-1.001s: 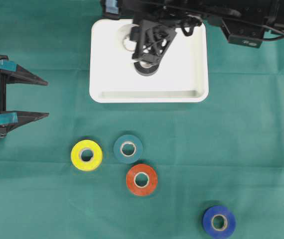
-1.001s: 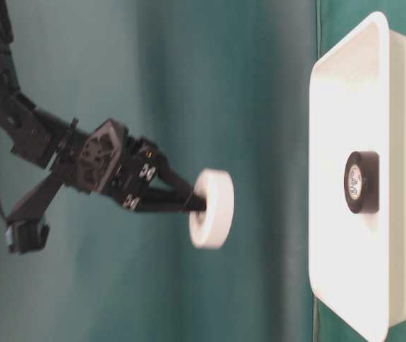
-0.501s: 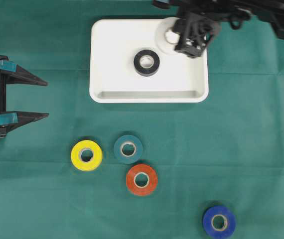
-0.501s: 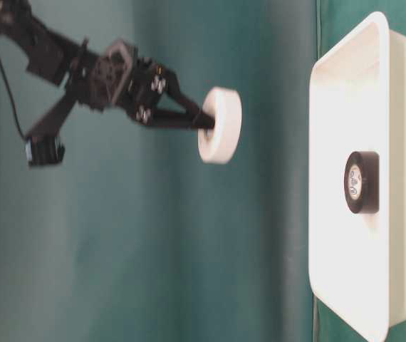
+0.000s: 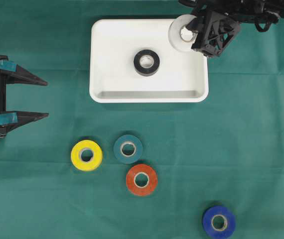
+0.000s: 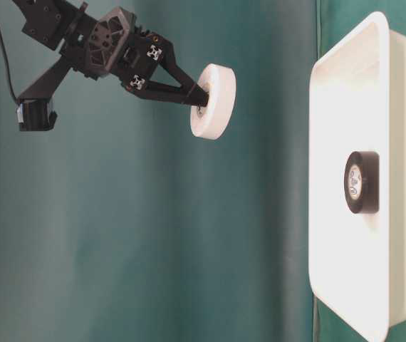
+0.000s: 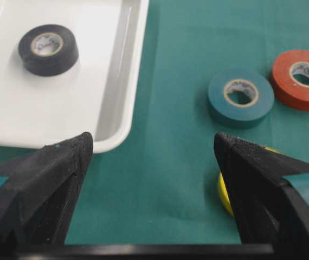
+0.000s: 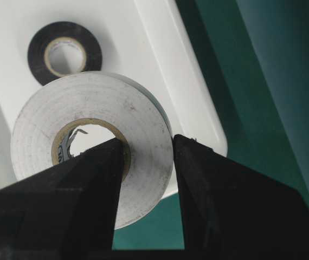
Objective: Pick up the tape from a random location and place it into the white case.
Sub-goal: 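Lower the white tape into the tray's right side and open the right gripper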
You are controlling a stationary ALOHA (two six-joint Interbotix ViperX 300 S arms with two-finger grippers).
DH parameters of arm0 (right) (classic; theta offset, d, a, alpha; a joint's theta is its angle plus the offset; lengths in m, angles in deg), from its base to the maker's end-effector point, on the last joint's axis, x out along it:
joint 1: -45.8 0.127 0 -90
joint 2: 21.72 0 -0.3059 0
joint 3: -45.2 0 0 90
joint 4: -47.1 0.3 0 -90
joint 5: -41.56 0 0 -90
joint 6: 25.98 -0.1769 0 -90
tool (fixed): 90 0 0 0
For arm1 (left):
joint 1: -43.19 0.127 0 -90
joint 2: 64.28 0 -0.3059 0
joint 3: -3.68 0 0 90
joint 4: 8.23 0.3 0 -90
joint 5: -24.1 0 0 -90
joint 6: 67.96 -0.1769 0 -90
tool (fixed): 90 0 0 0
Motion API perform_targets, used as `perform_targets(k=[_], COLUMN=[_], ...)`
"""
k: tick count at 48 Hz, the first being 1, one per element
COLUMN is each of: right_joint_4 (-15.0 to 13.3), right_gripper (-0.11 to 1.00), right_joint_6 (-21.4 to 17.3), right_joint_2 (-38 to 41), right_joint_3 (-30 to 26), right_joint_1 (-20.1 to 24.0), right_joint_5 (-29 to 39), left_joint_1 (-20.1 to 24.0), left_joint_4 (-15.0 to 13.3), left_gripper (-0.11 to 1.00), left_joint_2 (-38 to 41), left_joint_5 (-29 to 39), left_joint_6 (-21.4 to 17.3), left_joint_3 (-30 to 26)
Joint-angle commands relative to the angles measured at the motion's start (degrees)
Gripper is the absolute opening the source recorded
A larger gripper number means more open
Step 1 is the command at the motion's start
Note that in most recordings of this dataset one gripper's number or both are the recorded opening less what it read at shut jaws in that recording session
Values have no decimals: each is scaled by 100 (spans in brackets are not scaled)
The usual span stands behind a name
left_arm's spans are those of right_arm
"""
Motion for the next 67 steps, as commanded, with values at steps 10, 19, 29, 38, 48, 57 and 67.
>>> perform_targets(k=[10, 19, 29, 38, 48, 57, 67], right_joint_4=[-18, -9, -18, -9, -18, -9, -9], right_gripper=[31, 31, 31, 31, 31, 31, 31], right_joint_6=[0, 0, 0, 0, -9, -9, -18], right_joint_2=[-141, -149, -149, -149, -141, -79, 185], right_joint_3=[-62, -62, -62, -62, -53, 35, 220], right_joint_1=[0, 0, 0, 0, 0, 0, 0], right_joint_5=[-53, -53, -53, -53, -53, -158, -457], left_joint_1=[18, 9, 9, 9, 9, 18, 18], left_joint_4=[-9, -9, -9, -9, -9, -9, -9], left_gripper=[90, 90, 90, 90, 90, 90, 90], left_joint_2=[35, 35, 26, 26, 26, 26, 26], left_joint_5=[-62, -62, -53, -53, -53, -44, -44], left_joint_6=[9, 0, 0, 0, 0, 0, 0], left_joint_3=[-79, -88, -79, -79, -88, -79, -88])
